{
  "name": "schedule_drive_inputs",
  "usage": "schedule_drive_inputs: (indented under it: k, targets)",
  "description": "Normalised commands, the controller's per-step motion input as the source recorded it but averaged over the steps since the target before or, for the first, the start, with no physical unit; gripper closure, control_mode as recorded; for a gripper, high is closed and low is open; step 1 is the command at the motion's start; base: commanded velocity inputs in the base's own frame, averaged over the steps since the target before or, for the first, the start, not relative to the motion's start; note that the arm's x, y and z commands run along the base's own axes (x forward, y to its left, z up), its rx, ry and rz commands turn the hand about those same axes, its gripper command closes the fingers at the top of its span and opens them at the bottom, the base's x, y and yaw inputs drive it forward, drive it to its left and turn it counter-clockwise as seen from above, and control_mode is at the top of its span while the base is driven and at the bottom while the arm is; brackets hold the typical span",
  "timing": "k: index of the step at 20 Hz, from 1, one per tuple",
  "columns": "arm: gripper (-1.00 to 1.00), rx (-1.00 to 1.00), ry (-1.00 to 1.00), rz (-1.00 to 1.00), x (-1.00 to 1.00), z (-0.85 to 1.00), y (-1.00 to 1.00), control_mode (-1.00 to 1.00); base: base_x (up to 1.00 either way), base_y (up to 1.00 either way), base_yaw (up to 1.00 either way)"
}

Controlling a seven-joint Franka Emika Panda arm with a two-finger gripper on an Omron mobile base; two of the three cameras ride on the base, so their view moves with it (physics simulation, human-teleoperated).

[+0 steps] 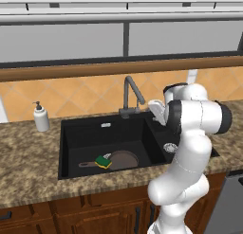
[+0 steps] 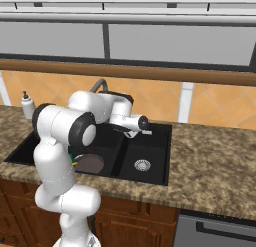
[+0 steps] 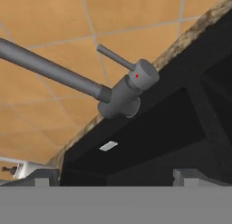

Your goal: Pick the pan and sponge and place them into the sink. Then turn on the water.

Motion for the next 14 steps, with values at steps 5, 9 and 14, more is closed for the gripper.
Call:
schedule_drive_inputs:
  k: [5, 9, 14]
  targets:
    - [-1.0, 0.01, 0.0, 0.0, 0.5, 0.0, 0.0, -1.0, 0.0, 0.0, 0.0]
    - [-1.0, 0.0, 0.0, 0.0, 0.45, -0.02, 0.04, -1.0, 0.0, 0.0, 0.0]
    - [-1.0, 0.0, 0.0, 0.0, 0.41, -0.11, 0.06, -1.0, 0.0, 0.0, 0.0]
